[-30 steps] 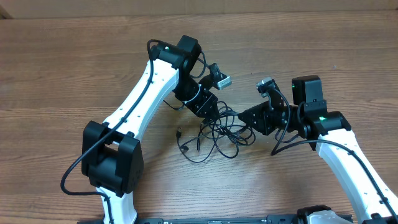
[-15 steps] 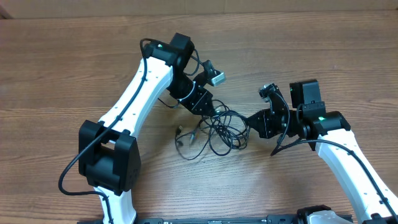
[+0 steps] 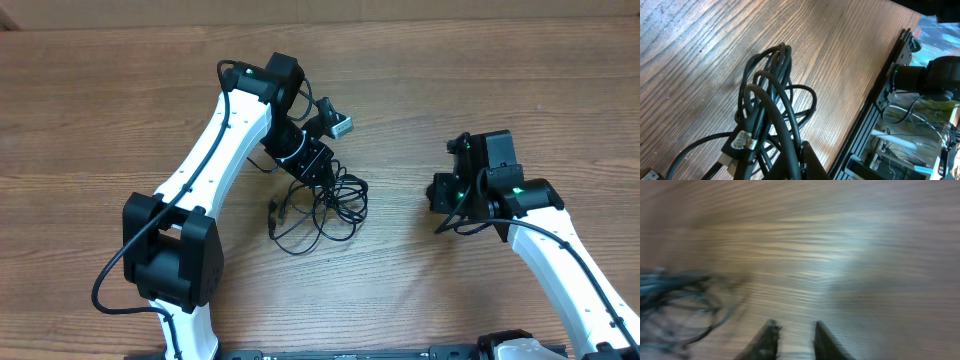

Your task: Untangle cables

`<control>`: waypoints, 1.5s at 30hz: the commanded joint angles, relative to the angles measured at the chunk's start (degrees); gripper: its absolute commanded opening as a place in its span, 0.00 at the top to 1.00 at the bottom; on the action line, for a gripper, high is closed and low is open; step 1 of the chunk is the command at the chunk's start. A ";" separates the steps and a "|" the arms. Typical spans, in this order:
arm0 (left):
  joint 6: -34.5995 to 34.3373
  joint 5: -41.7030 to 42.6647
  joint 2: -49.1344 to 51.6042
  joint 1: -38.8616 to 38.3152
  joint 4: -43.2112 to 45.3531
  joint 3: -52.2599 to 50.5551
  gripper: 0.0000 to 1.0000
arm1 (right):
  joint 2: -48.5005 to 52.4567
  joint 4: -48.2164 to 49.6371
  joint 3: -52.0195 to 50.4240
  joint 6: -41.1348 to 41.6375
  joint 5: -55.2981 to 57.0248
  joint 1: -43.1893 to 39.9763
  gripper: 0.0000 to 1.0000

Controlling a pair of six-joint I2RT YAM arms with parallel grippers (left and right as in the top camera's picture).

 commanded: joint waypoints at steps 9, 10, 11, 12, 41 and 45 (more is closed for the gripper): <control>14.84 14.64 -1.86 0.13 -8.20 1.60 0.96 | -0.13 4.81 -0.02 -20.55 -30.64 0.04 0.40; 16.39 15.67 -1.86 0.15 -9.03 1.60 0.96 | -0.13 4.83 -0.02 -20.52 -30.69 0.04 0.39; 17.42 16.35 -1.86 0.15 -9.62 1.60 0.96 | -0.13 4.81 -0.02 -20.72 -30.91 0.04 0.40; 18.38 16.96 -1.86 0.15 -10.10 1.60 0.95 | -0.13 4.76 -0.02 -21.14 -31.54 0.04 0.41; 18.43 22.27 -1.86 3.15 -10.47 1.60 0.96 | -0.13 1.62 -0.02 -21.51 -22.84 5.64 0.76; 18.47 24.74 -1.86 2.86 -10.47 1.60 0.96 | -0.15 2.10 -0.02 -21.51 -22.84 5.64 0.73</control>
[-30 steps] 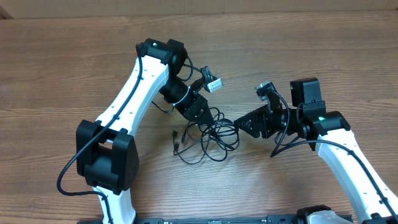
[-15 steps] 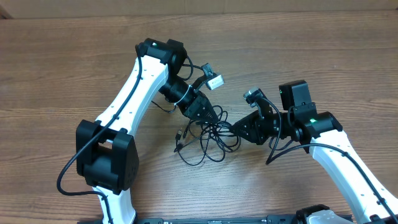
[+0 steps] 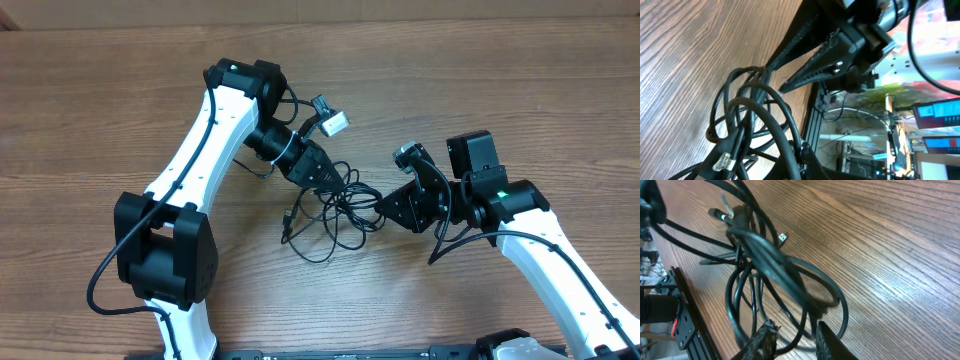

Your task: Untangle cables

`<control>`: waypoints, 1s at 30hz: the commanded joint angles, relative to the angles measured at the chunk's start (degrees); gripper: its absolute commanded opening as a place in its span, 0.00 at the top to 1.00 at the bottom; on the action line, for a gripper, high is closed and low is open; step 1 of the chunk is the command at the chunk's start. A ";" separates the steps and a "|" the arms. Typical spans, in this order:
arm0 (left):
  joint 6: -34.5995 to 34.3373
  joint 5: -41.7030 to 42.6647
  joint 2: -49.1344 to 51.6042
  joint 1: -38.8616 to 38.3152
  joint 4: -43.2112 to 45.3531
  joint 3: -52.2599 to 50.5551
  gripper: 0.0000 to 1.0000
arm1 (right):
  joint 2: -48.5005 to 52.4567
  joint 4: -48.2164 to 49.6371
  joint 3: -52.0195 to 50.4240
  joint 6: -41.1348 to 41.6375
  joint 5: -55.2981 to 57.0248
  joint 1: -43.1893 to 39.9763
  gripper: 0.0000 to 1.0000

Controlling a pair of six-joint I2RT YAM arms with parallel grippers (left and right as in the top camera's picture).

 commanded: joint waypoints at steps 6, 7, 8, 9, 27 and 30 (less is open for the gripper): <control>1.99 3.89 -1.86 -0.26 -0.61 1.60 0.96 | -0.13 4.28 -0.02 -0.13 0.70 0.26 0.58; 1.97 3.41 -1.86 -0.24 -0.68 1.60 0.96 | -0.13 5.25 -0.02 -0.13 0.70 0.26 0.57; 1.97 2.89 -1.86 -0.22 -0.83 1.60 0.96 | -0.15 5.99 -0.02 -0.11 0.68 0.26 0.57; 1.99 2.54 -1.86 -0.24 -1.05 1.60 0.96 | -0.13 6.71 -0.02 -0.11 0.68 0.26 0.56; 2.01 4.66 -1.86 -0.24 -1.90 1.60 0.96 | -0.13 6.47 -0.02 -0.15 -4.74 1.05 0.58; 2.03 4.68 -1.86 -0.24 -1.88 1.60 0.96 | -0.13 6.45 -0.02 -0.13 -4.74 1.14 0.66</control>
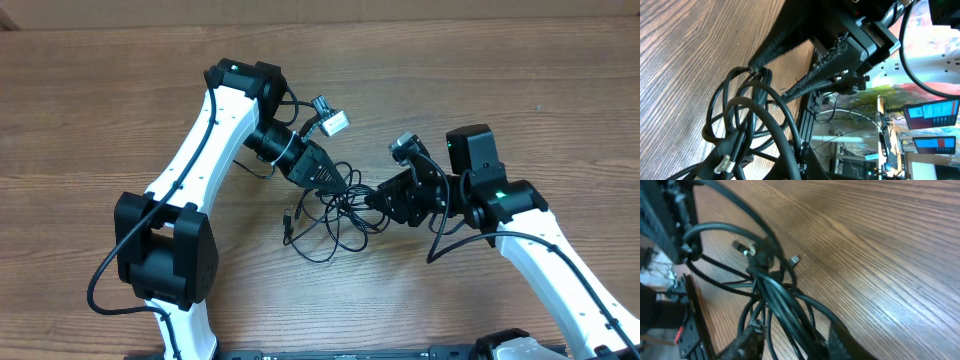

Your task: Untangle cables

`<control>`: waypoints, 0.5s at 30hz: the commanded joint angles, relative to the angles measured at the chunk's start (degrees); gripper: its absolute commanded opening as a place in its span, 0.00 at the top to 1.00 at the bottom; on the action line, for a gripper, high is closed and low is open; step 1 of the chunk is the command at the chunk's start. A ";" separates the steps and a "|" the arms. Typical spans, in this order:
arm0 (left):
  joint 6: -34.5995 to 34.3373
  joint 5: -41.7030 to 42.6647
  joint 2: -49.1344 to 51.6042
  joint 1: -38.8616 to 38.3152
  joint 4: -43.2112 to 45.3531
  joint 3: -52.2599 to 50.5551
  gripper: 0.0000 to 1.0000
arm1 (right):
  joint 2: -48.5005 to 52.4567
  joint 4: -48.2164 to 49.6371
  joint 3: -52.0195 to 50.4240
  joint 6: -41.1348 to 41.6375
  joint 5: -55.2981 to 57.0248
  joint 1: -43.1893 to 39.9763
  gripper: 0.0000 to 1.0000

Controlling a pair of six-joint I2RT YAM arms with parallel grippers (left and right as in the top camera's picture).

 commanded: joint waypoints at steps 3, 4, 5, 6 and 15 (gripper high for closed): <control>2.01 3.04 -1.86 -0.15 -0.33 1.60 0.96 | -0.15 -0.24 -0.02 0.04 -0.96 0.39 0.74; 2.01 3.04 -1.86 -0.15 -0.33 1.60 0.96 | -0.13 -0.39 -0.02 0.04 -0.85 0.39 0.77; 2.01 3.04 -1.86 -0.15 -0.33 1.60 0.95 | -0.13 -0.59 -0.02 0.04 -0.74 0.39 0.83; 2.01 2.95 -1.86 -0.13 -0.28 1.60 0.96 | -0.13 -0.83 -0.02 0.04 -0.74 0.39 0.90; 0.02 -7.63 -1.81 -0.17 2.91 1.46 0.71 | -0.13 -5.46 -0.02 0.04 -1.11 0.39 0.96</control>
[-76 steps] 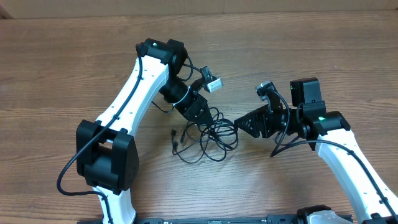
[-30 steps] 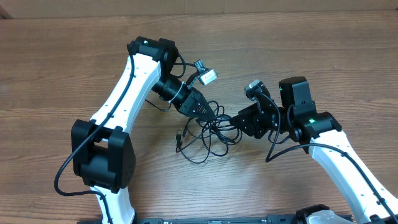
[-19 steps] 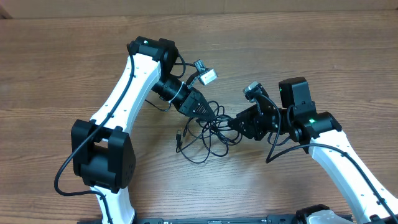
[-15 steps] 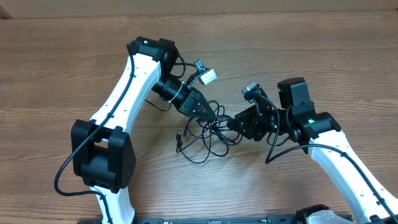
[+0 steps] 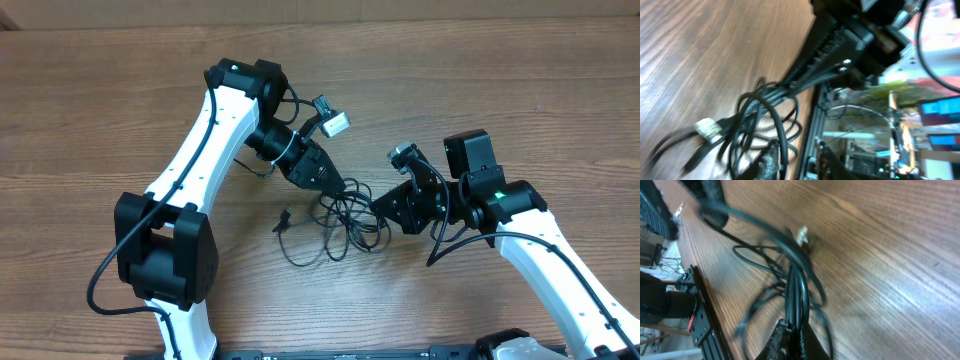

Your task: Untangle cables

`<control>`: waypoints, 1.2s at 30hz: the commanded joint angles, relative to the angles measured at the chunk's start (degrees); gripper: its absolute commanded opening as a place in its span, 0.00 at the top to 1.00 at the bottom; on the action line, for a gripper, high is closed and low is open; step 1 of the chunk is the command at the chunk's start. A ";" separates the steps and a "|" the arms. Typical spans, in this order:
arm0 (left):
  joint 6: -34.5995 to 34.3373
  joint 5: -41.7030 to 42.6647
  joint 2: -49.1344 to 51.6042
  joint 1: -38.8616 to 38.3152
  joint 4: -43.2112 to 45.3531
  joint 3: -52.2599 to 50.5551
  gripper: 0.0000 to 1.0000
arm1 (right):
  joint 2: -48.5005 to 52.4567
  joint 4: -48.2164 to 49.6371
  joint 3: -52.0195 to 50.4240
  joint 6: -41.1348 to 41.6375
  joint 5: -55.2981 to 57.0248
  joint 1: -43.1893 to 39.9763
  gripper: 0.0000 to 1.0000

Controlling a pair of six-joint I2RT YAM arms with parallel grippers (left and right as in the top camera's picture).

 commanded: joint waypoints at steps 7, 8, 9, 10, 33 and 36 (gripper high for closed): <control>-6.91 -12.55 -1.68 -0.94 4.72 -0.35 0.62 | -0.13 2.93 0.00 -0.02 -5.46 0.31 0.96; -7.30 -12.72 -1.68 -1.14 5.09 -0.79 0.62 | -0.13 3.52 0.00 -0.02 -6.12 0.31 0.96; -7.58 -12.74 -1.68 -1.36 5.44 -1.36 0.62 | -0.13 4.20 0.00 0.00 -6.88 0.31 0.96; -7.65 -12.74 -1.68 -1.64 5.55 -1.84 0.62 | -0.13 4.70 0.00 0.04 -7.23 0.31 0.96; -8.13 -12.48 -1.68 -6.14 8.72 -3.54 0.67 | -0.13 8.24 0.00 1.70 -12.07 0.31 0.96; -8.13 -12.48 -1.68 -6.14 8.70 -3.54 0.70 | -0.13 8.24 0.00 1.70 -12.02 0.31 0.96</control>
